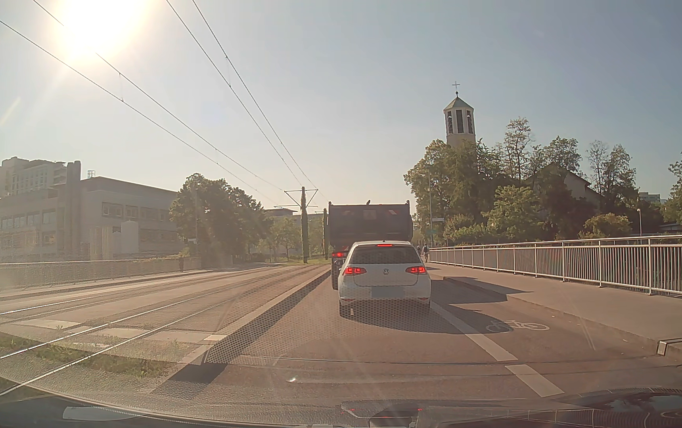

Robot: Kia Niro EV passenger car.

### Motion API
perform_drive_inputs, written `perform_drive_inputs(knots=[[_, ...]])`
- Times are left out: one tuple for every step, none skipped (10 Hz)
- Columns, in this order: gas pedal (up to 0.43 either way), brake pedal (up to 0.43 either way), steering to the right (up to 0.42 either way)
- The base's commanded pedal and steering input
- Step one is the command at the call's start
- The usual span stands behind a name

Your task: Follow the waypoints while adhering to traffic rules and regulations

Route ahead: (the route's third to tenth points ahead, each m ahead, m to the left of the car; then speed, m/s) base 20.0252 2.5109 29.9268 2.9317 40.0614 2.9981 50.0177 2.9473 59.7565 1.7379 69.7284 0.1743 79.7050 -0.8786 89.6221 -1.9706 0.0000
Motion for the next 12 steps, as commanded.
perform_drive_inputs(knots=[[0.000, 0.189, 0.000], [0.000, 0.189, 0.000], [0.000, 0.189, 0.000], [0.000, 0.189, 0.000], [0.000, 0.189, 0.001], [0.000, 0.195, 0.001], [0.000, 0.189, 0.001], [0.000, 0.189, 0.001], [0.000, 0.189, 0.001], [0.000, 0.195, 0.001], [0.000, 0.189, 0.001], [0.000, 0.189, 0.001]])
